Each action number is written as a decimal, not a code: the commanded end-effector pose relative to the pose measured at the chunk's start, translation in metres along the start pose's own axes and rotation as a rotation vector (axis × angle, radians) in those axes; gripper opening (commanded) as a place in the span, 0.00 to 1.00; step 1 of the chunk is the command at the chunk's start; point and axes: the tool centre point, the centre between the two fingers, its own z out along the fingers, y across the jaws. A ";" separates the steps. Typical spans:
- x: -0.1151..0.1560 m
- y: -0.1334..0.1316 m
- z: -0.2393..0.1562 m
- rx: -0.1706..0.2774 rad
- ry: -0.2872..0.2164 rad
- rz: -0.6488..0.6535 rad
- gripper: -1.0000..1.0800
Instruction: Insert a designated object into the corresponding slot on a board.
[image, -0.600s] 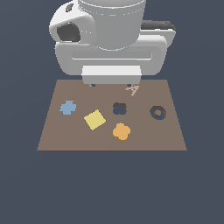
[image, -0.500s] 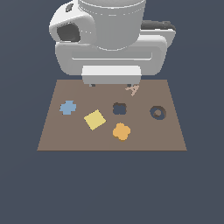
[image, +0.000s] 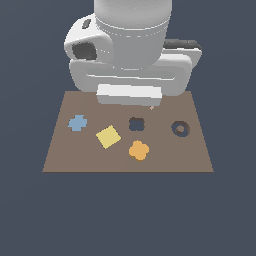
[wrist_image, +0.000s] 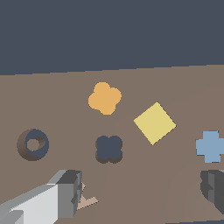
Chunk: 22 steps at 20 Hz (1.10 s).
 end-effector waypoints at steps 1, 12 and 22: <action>0.004 -0.003 0.008 0.000 -0.002 0.031 0.96; 0.035 -0.023 0.067 -0.001 -0.016 0.271 0.96; 0.063 -0.032 0.111 0.000 -0.027 0.452 0.96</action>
